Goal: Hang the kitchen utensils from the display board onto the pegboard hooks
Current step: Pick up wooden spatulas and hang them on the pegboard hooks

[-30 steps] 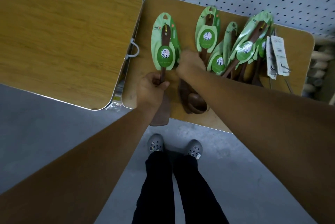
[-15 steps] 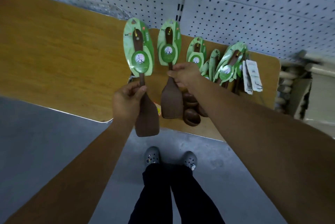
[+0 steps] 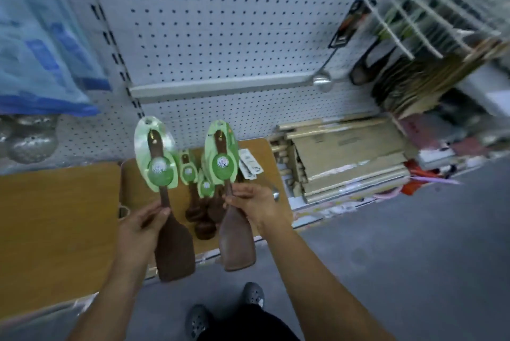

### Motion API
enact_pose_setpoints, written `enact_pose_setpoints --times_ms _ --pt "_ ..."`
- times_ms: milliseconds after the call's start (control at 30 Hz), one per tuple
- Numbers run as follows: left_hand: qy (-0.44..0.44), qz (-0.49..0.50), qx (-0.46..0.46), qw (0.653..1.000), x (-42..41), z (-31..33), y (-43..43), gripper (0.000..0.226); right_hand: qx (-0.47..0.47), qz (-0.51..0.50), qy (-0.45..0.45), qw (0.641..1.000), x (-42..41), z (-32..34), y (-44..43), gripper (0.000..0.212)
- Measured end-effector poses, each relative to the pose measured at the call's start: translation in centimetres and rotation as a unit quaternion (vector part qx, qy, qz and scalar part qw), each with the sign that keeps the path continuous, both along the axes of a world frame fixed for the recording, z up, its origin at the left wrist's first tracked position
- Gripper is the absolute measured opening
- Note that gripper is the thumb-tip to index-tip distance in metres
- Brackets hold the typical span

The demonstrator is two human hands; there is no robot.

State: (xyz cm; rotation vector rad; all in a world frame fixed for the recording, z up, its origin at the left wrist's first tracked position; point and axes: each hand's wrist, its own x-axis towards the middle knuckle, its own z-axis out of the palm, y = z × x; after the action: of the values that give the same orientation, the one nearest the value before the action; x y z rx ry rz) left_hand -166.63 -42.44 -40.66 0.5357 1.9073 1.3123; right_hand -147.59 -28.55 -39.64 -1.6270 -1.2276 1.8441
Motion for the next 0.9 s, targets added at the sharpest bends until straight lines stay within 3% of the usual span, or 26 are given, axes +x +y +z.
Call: enact_pose_setpoints --times_ms 100,300,600,900 --pt "-0.019 -0.08 0.028 0.996 4.3 3.9 2.1 0.023 0.021 -0.094 0.018 0.995 6.5 3.1 -1.1 0.027" --pt "-0.014 -0.206 0.05 0.977 12.2 8.9 5.5 0.02 0.074 -0.173 0.046 0.981 17.4 9.7 -2.7 0.022" --pt "-0.031 -0.273 0.118 0.954 26.9 13.7 7.0 0.024 0.151 -0.245 0.088 0.954 30.7 15.6 -6.5 0.023" --pt "-0.023 -0.266 0.106 0.958 39.4 13.7 5.6 0.029 0.168 -0.264 0.099 0.945 42.7 16.6 -8.2 0.022"
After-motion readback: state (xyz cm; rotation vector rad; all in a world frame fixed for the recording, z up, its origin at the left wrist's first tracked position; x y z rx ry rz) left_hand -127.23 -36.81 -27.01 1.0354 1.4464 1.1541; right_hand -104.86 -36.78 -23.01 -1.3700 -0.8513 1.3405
